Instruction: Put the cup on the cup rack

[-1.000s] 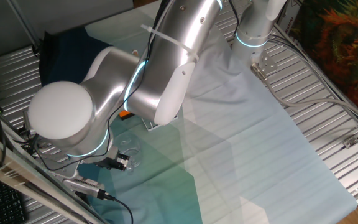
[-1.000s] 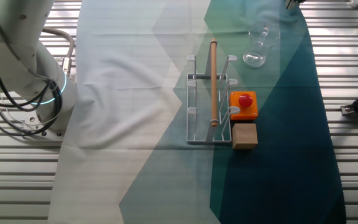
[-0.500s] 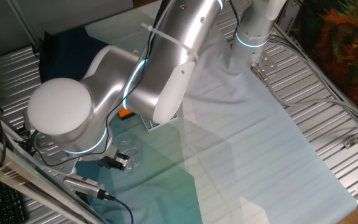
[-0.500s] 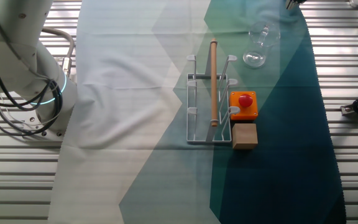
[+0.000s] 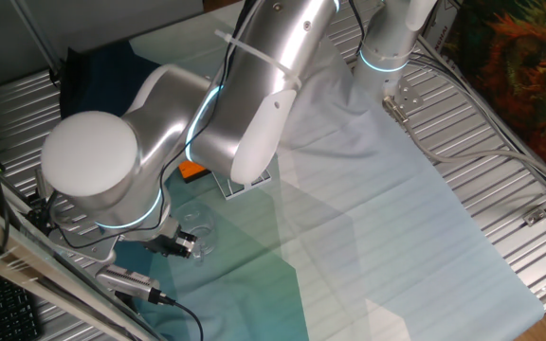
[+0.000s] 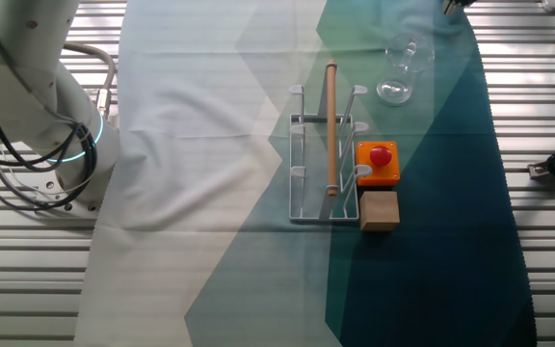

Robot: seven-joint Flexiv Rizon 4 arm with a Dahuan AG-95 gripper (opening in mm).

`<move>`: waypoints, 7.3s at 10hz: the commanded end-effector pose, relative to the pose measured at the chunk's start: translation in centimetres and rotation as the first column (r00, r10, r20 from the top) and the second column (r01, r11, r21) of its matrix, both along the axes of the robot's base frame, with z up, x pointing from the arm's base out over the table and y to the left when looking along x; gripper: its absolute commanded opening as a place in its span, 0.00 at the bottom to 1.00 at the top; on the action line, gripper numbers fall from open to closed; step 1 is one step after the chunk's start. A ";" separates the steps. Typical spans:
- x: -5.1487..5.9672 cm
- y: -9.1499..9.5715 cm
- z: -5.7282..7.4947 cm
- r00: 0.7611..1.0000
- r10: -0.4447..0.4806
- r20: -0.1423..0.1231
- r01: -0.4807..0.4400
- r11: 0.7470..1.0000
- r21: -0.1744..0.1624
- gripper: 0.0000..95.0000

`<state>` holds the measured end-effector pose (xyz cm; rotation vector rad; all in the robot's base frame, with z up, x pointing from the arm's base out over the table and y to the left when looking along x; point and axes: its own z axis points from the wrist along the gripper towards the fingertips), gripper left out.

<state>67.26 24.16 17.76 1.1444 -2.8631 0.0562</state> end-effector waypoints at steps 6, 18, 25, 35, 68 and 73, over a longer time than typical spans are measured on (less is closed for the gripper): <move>-0.7 -0.2 -0.2 1.000 0.012 0.009 -0.013 1.000 0.027 0.00; -2.9 0.2 -1.6 0.999 0.027 0.027 -0.028 0.999 0.026 0.00; -3.5 0.8 -3.6 0.998 0.039 0.057 -0.042 0.998 0.042 0.00; -3.7 1.4 -5.0 0.997 0.043 0.070 -0.046 0.998 0.041 0.00; -3.5 1.9 -6.5 0.971 0.231 0.068 -0.232 0.973 0.009 0.20; -3.5 1.5 -7.1 0.967 0.242 0.076 -0.244 0.970 0.017 0.20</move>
